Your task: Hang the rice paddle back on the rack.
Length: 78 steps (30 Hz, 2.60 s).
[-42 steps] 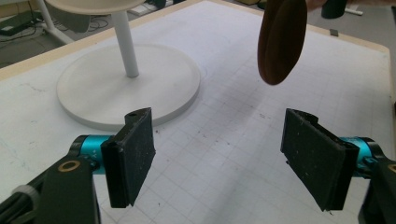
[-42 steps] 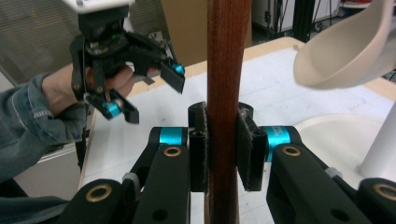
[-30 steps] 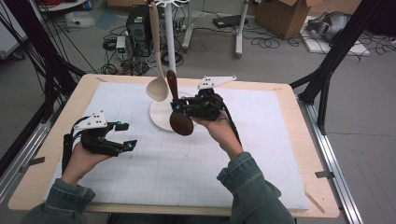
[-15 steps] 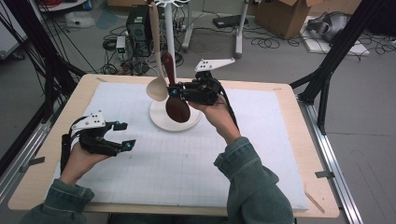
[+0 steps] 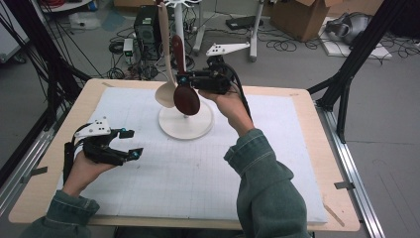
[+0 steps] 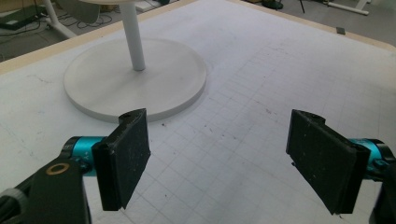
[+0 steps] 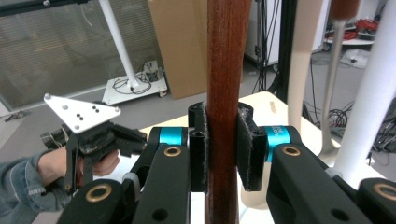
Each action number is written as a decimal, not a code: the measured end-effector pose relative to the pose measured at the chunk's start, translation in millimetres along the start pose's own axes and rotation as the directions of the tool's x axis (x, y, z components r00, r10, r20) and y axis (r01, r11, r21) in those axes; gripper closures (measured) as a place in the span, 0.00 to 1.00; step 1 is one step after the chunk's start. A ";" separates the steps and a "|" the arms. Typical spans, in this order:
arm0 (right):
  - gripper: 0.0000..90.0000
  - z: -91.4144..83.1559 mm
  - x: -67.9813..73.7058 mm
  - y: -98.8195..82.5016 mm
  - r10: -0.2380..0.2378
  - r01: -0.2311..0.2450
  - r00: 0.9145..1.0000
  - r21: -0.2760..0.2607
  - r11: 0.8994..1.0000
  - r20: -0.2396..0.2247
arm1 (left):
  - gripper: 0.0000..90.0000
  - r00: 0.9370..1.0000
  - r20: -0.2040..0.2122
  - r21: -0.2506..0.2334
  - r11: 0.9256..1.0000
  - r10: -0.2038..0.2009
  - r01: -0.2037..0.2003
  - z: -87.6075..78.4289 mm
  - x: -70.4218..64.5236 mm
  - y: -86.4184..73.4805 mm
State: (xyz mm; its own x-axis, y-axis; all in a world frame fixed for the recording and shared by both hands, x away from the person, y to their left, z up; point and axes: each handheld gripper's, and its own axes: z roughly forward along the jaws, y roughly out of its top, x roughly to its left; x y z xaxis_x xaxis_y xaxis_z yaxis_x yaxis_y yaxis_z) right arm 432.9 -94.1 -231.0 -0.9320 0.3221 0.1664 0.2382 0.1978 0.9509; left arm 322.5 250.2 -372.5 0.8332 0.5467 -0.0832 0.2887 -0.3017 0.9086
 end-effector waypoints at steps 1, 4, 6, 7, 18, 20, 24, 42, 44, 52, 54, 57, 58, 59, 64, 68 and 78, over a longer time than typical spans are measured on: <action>0.86 -0.4 -1.1 2.5 0.000 0.000 1.000 -0.001 1.000 0.001 | 0.24 1.000 0.000 -0.002 1.000 0.000 0.000 0.0 0.1 -0.1; 0.86 -0.1 -2.8 11.2 -0.006 0.006 1.000 -0.007 1.000 0.003 | 0.24 1.000 -0.002 -0.003 1.000 0.001 -0.001 -0.6 0.4 0.1; 0.86 0.9 -3.9 17.4 -0.009 0.009 1.000 -0.015 1.000 -0.002 | 0.24 1.000 -0.003 -0.003 1.000 -0.001 0.001 -0.7 0.4 -0.1; 0.86 1.4 -4.1 19.5 -0.008 0.008 1.000 -0.013 1.000 -0.003 | 0.24 1.000 -0.002 -0.004 1.000 -0.001 0.001 -0.7 0.5 -0.1; 0.86 9.0 -7.6 46.2 -0.002 0.001 1.000 -0.030 1.000 -0.009 | 0.24 1.000 0.001 -0.007 1.000 -0.004 0.004 -0.8 1.2 -0.3; 0.86 9.2 -9.6 50.2 0.001 -0.001 1.000 -0.028 1.000 -0.007 | 0.24 1.000 0.002 -0.007 1.000 -0.005 0.005 -1.2 1.3 0.0; 0.86 9.9 -13.9 58.1 0.013 -0.013 1.000 -0.026 1.000 0.000 | 0.24 1.000 -0.002 -0.007 1.000 -0.005 0.005 -2.4 2.0 -0.2; 0.86 15.6 -26.0 62.5 0.053 -0.052 0.999 -0.020 0.998 0.007 | 0.24 1.000 0.001 -0.016 1.000 -0.007 0.007 -3.8 1.9 0.4; 0.86 15.9 -27.9 61.7 0.057 -0.057 0.998 -0.024 0.998 0.011 | 0.24 1.000 0.001 -0.014 1.000 -0.006 0.006 -3.9 2.1 0.4; 0.86 16.6 -34.3 58.2 0.075 -0.074 0.997 -0.028 0.997 0.034 | 0.24 1.000 0.001 -0.016 1.000 -0.009 0.009 -4.8 2.2 0.6; 0.85 16.6 -34.6 57.1 0.077 -0.076 0.997 -0.033 0.997 0.031 | 0.24 1.000 -0.001 -0.018 1.000 -0.006 0.006 -5.2 2.4 0.6; 0.84 16.3 -33.9 56.1 0.071 -0.070 0.997 -0.031 0.997 0.043 | 0.24 1.000 0.000 -0.019 1.000 -0.006 0.006 -5.9 2.7 0.7; 0.84 16.0 -33.6 55.8 0.067 -0.066 0.996 -0.030 0.997 0.050 | 0.24 1.000 -0.003 -0.018 1.000 -0.006 0.006 -6.2 2.7 0.7; 0.83 15.3 -33.2 55.6 0.064 -0.063 0.996 -0.025 0.998 0.056 | 0.24 1.000 -0.003 -0.018 1.000 -0.007 0.007 -6.3 2.8 0.6; 0.78 11.1 -31.6 54.8 0.044 -0.042 0.995 -0.022 0.999 0.086 | 0.24 1.000 -0.004 -0.018 1.000 -0.007 0.007 -6.7 3.0 0.5; 0.74 6.5 -30.3 53.3 0.035 -0.034 0.994 -0.020 0.999 0.102 | 0.24 1.000 -0.004 -0.017 1.000 -0.007 0.007 -6.6 3.2 0.6; 0.61 -14.0 -26.1 44.4 0.024 -0.020 0.988 -0.030 0.999 0.151 | 0.24 1.000 -0.005 -0.011 1.000 -0.007 0.007 -5.7 3.0 0.0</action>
State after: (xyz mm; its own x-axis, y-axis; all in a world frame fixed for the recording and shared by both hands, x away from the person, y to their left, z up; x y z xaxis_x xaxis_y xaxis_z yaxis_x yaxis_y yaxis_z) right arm 464.0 -106.7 -189.4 -0.8740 0.4628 0.1478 0.2482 0.1638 0.9547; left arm 322.3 256.3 -370.4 0.8288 0.5526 -0.0879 0.2897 -0.2894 0.9123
